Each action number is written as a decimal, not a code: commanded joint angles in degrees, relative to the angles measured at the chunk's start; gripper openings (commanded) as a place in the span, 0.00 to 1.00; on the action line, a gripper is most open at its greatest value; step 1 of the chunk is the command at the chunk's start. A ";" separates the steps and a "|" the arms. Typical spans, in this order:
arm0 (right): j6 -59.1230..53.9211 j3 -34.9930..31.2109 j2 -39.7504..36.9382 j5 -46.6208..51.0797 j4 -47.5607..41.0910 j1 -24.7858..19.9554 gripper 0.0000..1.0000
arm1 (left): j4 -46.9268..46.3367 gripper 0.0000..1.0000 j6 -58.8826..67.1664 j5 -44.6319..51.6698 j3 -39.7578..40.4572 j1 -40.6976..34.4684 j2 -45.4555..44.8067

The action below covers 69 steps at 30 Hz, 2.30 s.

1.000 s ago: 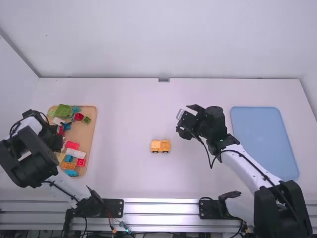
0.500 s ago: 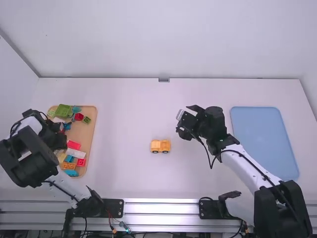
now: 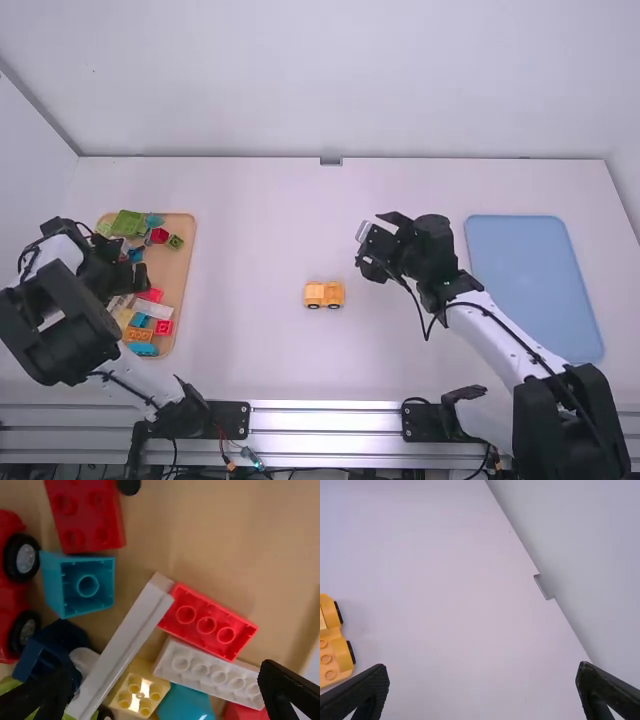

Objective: Assemble lego blocks to make yellow taxi

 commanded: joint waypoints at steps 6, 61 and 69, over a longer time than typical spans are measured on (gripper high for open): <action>0.33 1.44 -0.87 -0.09 -0.22 -0.57 0.99 | -3.41 0.54 2.08 5.86 -0.44 0.00 -1.25; 0.33 1.44 -0.87 -0.13 0.02 -0.13 0.99 | 5.97 0.55 4.44 -6.25 -8.44 2.32 -1.22; 0.31 1.44 -0.87 -0.13 0.04 -0.04 0.99 | 5.18 0.47 6.40 -6.32 -8.70 2.27 -1.22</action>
